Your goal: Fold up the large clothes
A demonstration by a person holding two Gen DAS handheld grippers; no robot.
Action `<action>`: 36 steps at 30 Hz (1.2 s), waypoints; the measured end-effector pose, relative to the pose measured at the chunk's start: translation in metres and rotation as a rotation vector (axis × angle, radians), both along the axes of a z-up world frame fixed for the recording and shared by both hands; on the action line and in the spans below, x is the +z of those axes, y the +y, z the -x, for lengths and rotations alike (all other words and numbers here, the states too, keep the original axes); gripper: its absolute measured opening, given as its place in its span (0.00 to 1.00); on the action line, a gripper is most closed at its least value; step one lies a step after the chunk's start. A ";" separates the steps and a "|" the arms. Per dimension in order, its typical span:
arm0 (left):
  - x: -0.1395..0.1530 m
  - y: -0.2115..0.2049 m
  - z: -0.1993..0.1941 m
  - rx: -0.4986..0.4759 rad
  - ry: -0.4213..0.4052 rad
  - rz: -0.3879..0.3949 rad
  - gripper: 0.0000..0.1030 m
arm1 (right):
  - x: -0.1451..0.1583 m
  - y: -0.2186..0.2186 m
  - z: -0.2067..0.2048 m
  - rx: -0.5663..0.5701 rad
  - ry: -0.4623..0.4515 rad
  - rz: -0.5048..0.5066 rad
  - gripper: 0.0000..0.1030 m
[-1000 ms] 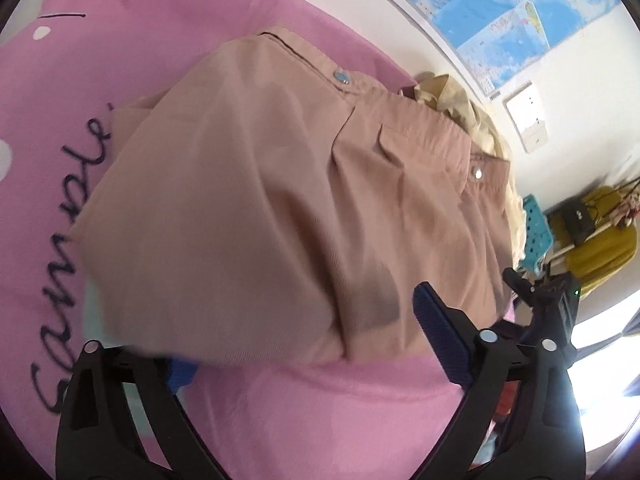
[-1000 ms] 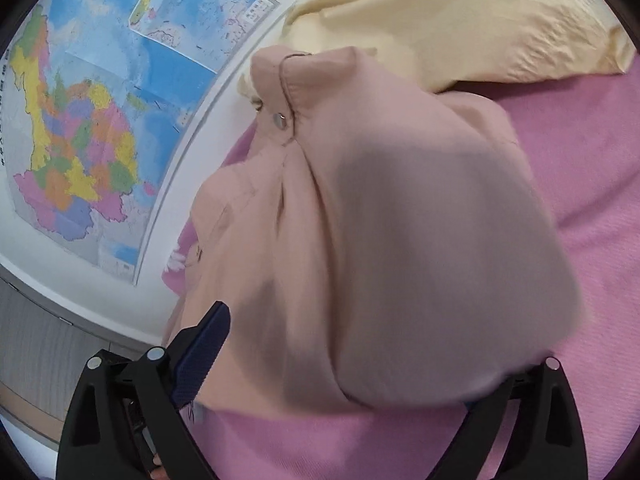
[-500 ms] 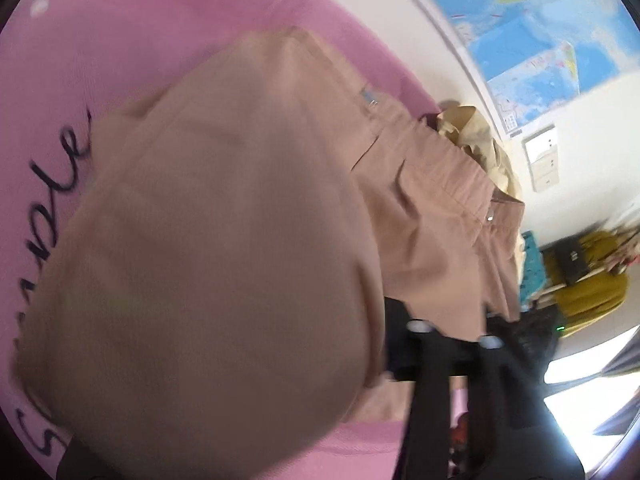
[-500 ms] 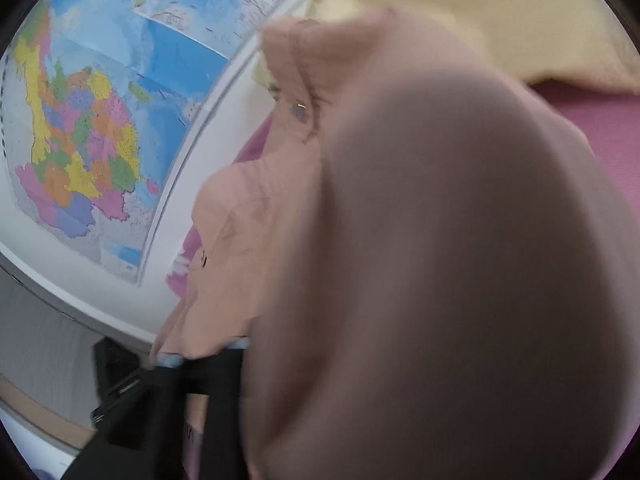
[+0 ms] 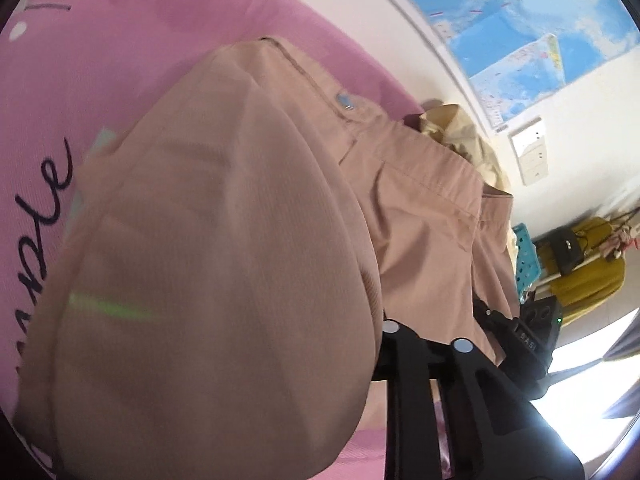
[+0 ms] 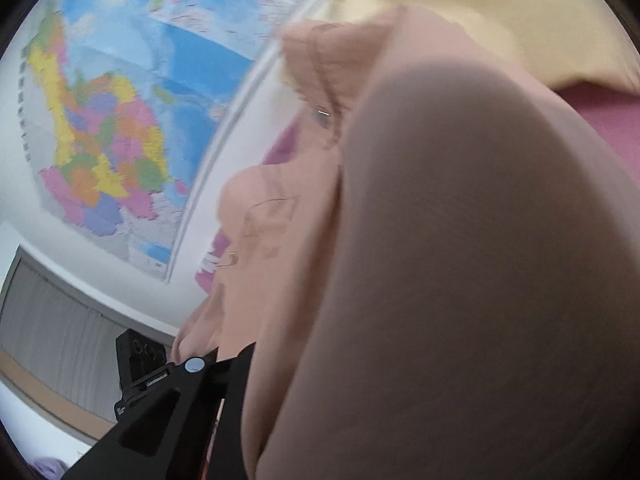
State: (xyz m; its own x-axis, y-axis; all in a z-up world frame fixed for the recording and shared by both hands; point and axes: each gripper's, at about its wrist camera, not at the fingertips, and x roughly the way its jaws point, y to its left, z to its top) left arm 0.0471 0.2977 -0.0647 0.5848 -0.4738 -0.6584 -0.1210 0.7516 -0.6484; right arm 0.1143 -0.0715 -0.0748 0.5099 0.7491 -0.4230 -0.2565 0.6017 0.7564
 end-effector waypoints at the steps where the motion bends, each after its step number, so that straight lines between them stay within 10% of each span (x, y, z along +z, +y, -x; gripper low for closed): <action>1: 0.003 0.000 0.000 -0.002 -0.007 -0.004 0.16 | 0.005 0.002 0.002 0.009 -0.016 0.000 0.11; 20: 0.137 0.092 0.027 0.144 -0.252 -0.183 0.14 | 0.135 0.138 -0.014 0.295 -0.285 -0.050 0.10; 36: 0.167 0.252 0.032 0.483 -0.234 -0.348 0.14 | 0.145 0.339 -0.054 0.531 -0.281 -0.107 0.10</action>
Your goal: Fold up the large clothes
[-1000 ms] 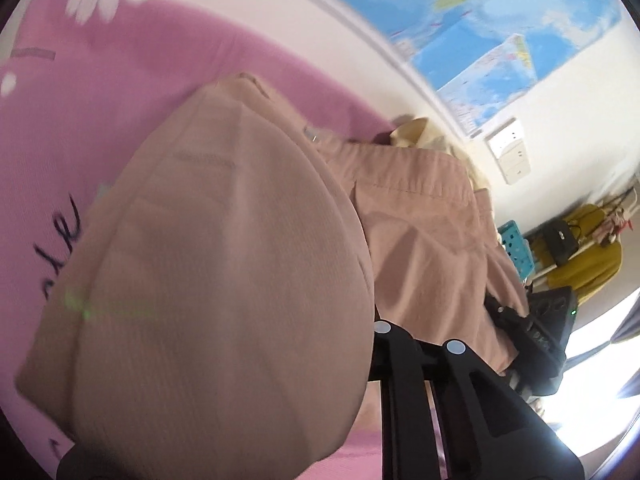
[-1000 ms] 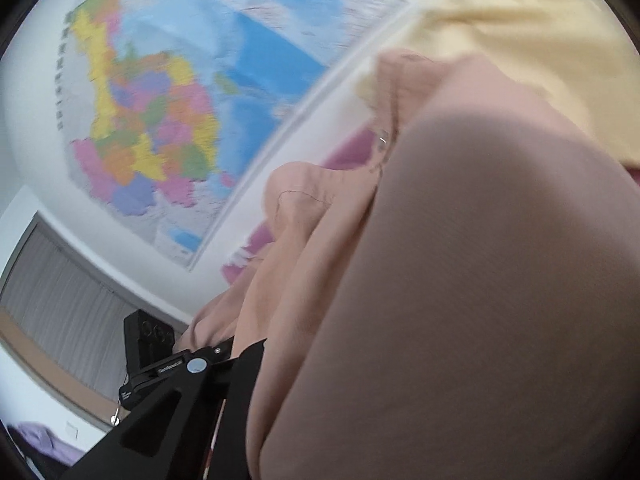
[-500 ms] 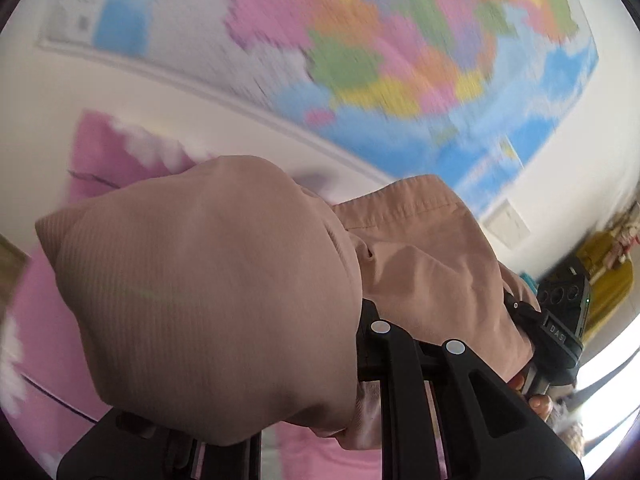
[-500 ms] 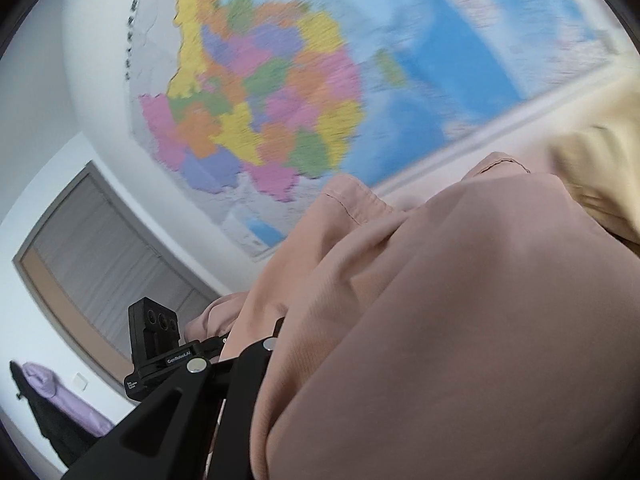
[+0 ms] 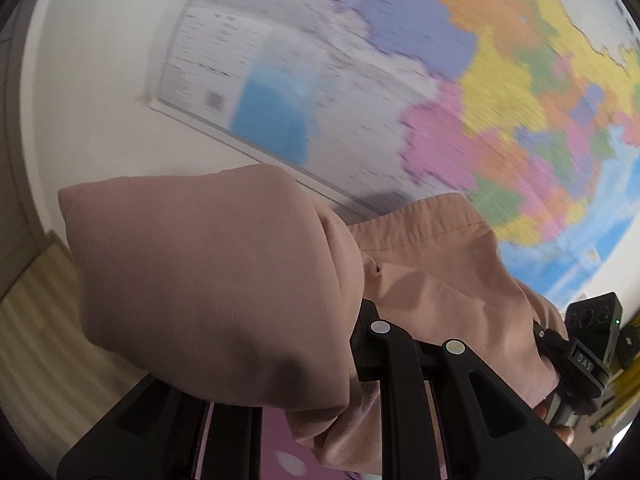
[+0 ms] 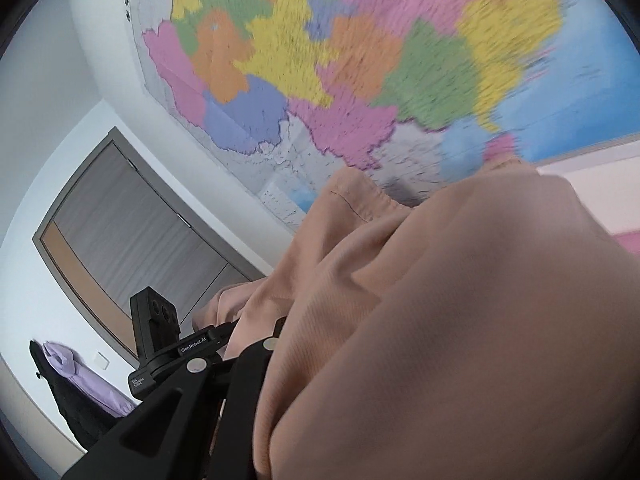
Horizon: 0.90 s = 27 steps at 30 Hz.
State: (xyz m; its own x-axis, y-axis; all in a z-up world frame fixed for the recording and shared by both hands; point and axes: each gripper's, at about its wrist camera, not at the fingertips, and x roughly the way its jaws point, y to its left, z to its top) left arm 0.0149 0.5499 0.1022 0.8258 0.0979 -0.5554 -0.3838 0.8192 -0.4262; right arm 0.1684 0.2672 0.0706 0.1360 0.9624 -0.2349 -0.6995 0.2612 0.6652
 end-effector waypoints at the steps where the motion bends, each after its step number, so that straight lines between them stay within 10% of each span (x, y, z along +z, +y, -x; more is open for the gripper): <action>1: -0.002 0.009 0.000 0.016 -0.006 -0.004 0.14 | -0.003 0.008 -0.001 0.008 0.005 -0.006 0.10; 14: -0.138 0.083 0.004 0.135 0.147 0.107 0.15 | -0.135 0.066 0.008 0.110 0.130 0.266 0.14; 21: -0.143 0.081 0.013 0.145 0.159 0.075 0.21 | -0.136 0.034 0.008 0.082 0.196 0.258 0.55; 27: -0.139 0.067 0.013 0.164 0.198 -0.012 0.27 | -0.135 -0.009 0.002 0.042 0.244 0.195 0.46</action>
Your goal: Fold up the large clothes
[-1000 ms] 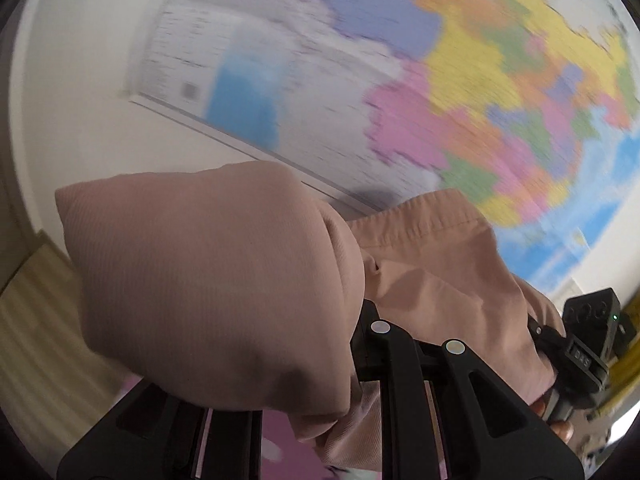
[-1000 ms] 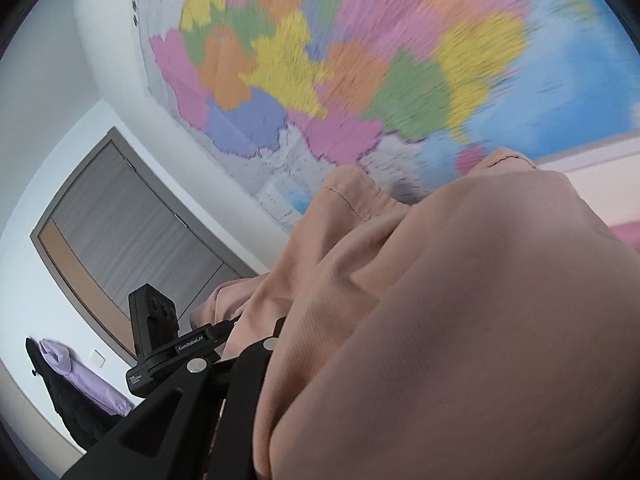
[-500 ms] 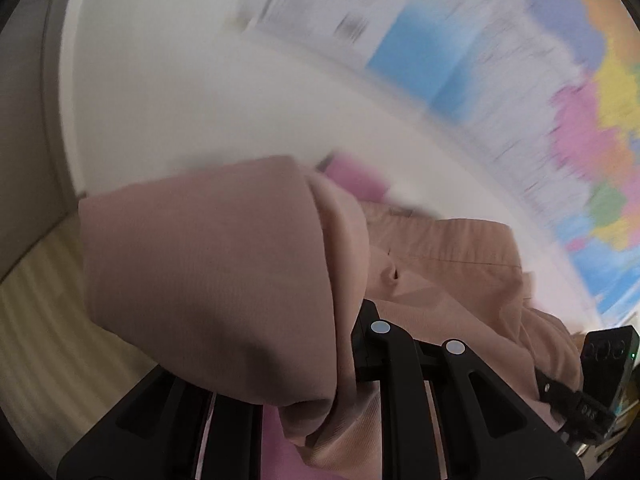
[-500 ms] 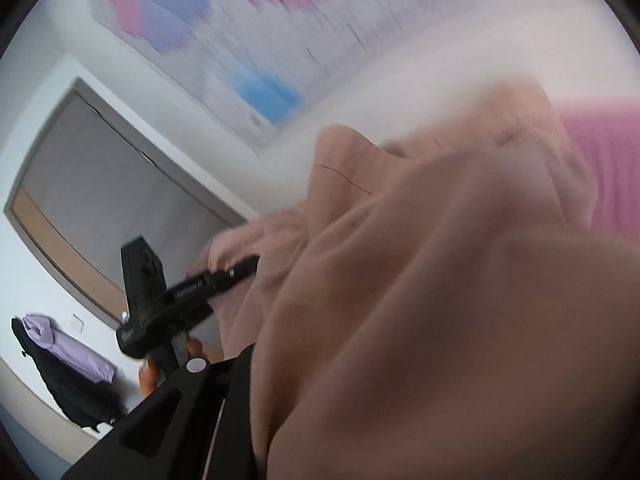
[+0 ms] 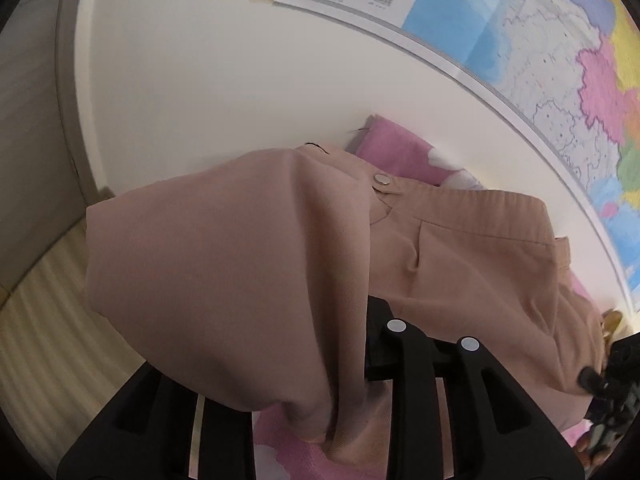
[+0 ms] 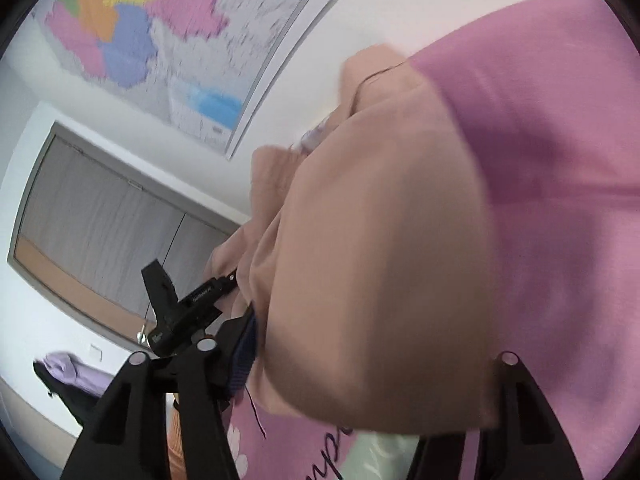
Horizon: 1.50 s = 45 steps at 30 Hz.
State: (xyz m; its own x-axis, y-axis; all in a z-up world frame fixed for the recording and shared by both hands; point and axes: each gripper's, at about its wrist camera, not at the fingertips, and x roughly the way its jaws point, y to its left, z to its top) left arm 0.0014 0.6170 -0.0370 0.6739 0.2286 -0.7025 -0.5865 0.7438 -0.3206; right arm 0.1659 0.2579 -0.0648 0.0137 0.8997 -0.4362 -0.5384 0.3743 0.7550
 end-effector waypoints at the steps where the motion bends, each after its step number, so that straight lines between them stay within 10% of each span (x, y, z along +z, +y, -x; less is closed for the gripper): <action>1: 0.001 -0.002 0.000 0.003 0.006 -0.011 0.27 | 0.000 -0.006 -0.002 0.005 -0.003 -0.012 0.41; 7: 0.007 -0.011 0.001 0.001 0.044 -0.087 0.30 | 0.007 -0.005 0.005 0.001 -0.065 0.006 0.23; 26: 0.006 -0.017 -0.005 0.003 0.104 -0.172 0.39 | -0.011 0.003 0.007 0.000 -0.047 0.103 0.23; 45: 0.031 -0.029 0.027 -0.005 0.157 -0.216 0.71 | 0.028 -0.017 0.043 0.084 -0.249 0.374 0.49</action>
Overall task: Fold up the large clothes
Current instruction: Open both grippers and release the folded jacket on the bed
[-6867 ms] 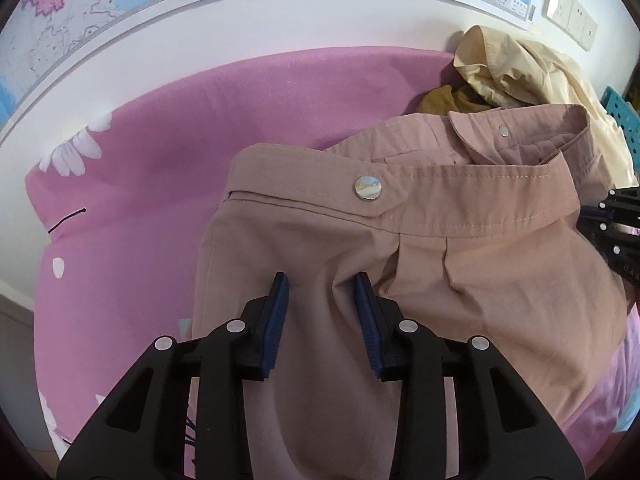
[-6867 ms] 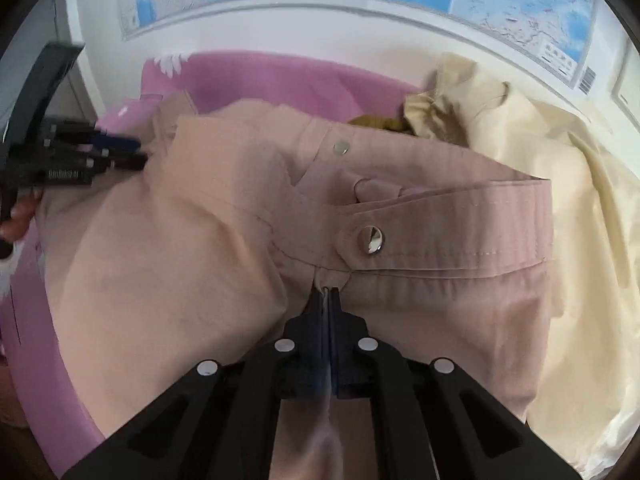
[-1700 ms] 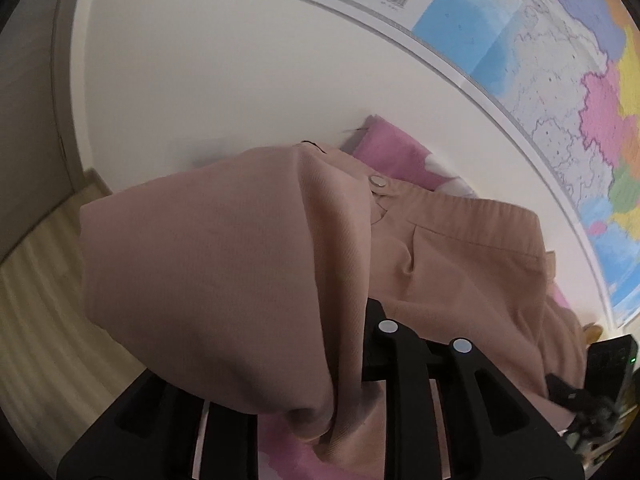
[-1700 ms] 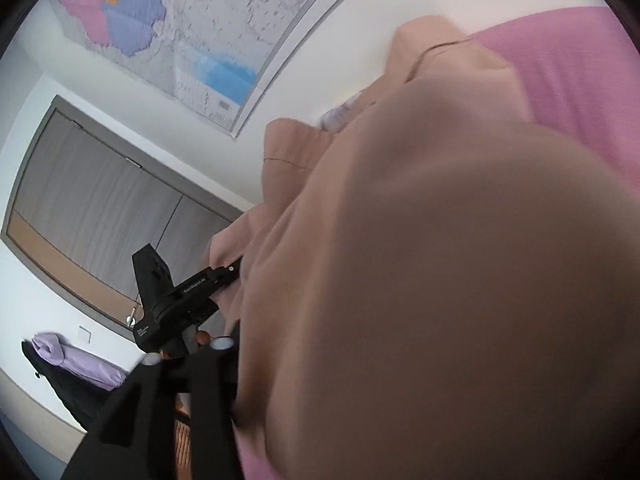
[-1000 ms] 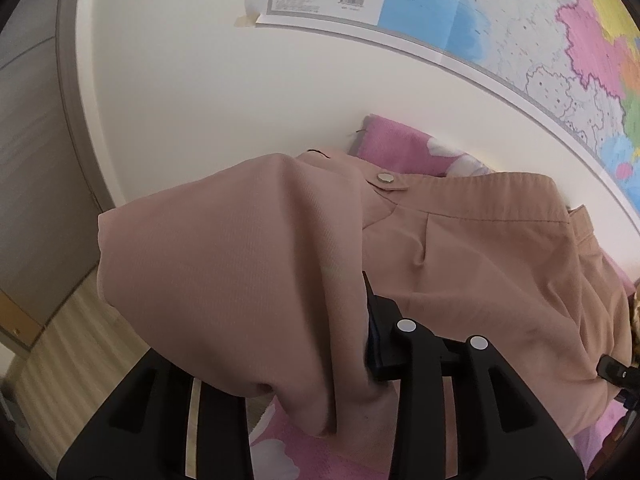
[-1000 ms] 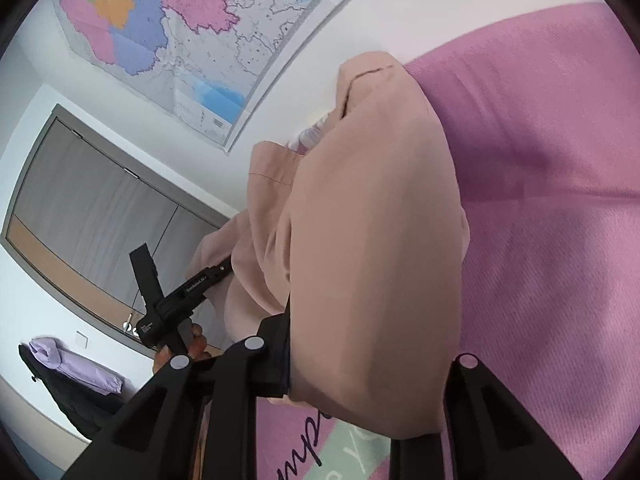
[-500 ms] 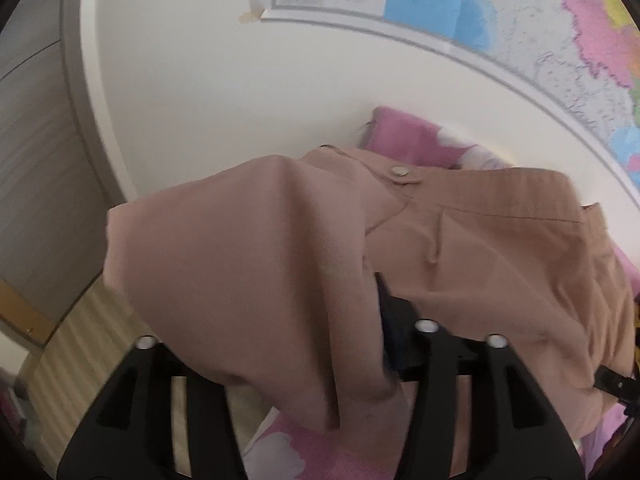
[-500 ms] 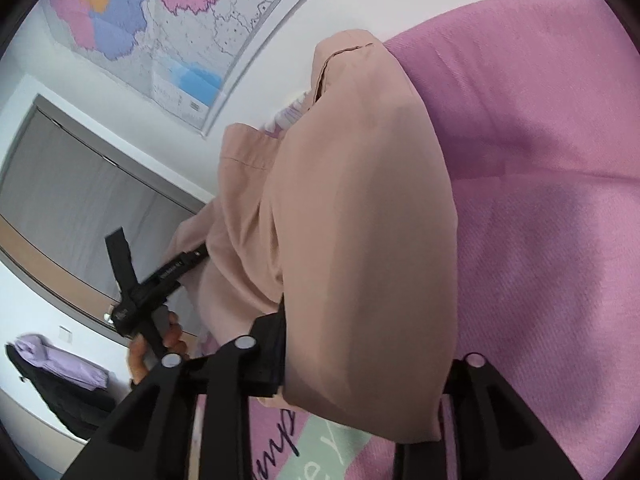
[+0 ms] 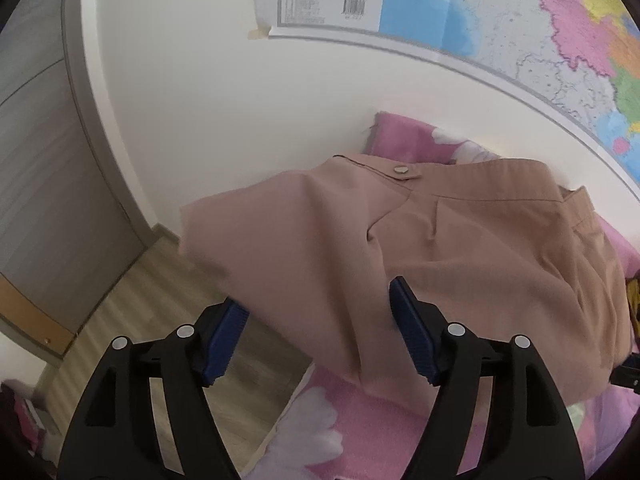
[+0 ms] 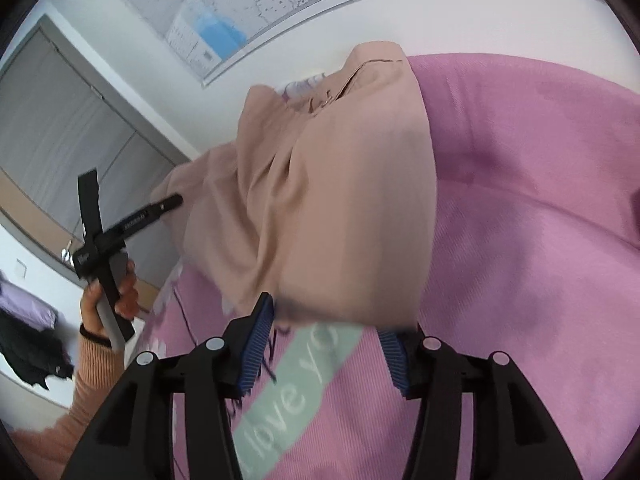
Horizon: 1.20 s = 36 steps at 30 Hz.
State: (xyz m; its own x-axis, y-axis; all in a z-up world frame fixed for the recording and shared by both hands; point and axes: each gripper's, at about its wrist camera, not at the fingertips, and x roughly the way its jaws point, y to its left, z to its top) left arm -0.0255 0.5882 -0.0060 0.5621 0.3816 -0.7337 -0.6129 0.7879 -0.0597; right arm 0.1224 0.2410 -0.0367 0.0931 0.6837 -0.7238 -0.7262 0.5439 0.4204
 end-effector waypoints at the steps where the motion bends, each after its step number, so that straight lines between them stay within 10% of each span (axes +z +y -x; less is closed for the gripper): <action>1: 0.002 -0.002 0.003 0.000 0.001 -0.005 0.72 | 0.004 -0.003 0.004 0.006 -0.011 0.010 0.49; 6: 0.027 -0.013 0.029 0.051 -0.070 -0.076 0.72 | 0.043 -0.030 0.029 0.029 -0.143 -0.046 0.49; 11: 0.038 -0.043 0.022 -0.095 -0.102 -0.060 0.72 | 0.069 -0.019 0.029 0.032 -0.218 -0.148 0.49; 23: -0.014 -0.101 -0.041 -0.274 0.009 0.020 0.72 | -0.008 0.057 -0.019 -0.009 -0.138 0.010 0.39; 36: -0.005 -0.123 -0.021 -0.182 -0.001 -0.008 0.92 | 0.006 0.046 0.003 -0.017 -0.214 -0.003 0.49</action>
